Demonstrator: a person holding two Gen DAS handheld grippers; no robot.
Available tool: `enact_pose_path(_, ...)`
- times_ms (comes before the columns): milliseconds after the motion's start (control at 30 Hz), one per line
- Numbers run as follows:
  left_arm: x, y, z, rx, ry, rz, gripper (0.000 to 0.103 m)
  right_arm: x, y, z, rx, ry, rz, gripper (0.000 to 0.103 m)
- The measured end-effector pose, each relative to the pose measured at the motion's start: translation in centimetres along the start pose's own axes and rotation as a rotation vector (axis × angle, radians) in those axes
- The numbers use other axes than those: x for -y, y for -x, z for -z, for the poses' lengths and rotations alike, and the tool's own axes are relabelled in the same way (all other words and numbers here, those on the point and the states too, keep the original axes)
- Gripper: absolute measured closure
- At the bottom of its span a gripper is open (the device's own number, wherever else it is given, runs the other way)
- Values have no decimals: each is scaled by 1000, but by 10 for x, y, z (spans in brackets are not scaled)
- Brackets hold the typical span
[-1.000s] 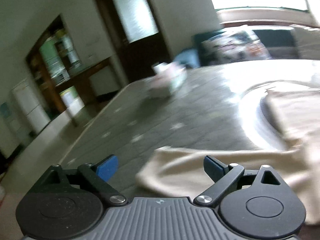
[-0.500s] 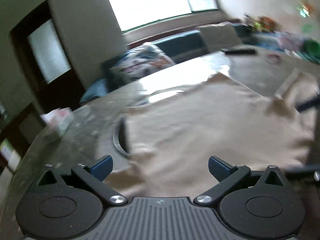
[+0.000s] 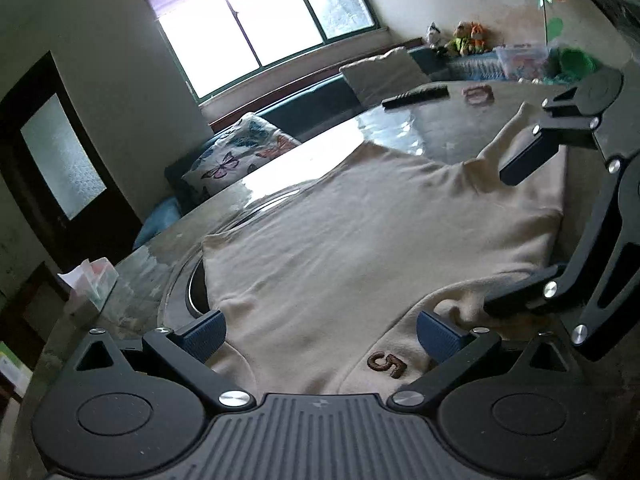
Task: Fold clothes
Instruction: 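Press the flattened sweatshirt with both grippers near the brown print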
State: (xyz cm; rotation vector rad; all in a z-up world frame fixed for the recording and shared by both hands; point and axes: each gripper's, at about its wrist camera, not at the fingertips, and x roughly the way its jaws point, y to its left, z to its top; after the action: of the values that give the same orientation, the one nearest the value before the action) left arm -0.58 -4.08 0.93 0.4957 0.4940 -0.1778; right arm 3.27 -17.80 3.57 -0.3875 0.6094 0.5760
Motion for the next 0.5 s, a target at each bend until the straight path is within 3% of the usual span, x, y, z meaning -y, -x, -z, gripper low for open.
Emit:
enact_pose_path(200,-12,12,1,41,-4,8,0,0,-3,-7,21,18,-16,0)
enact_pose_path(333,-22,12,8,21,10,-10,0,-1,-6,-12,32,30,-27,0)
enact_pose_path(500,-22,13,20,-1,-1,29,0,-9,-17,-8,-8,65,-58,0)
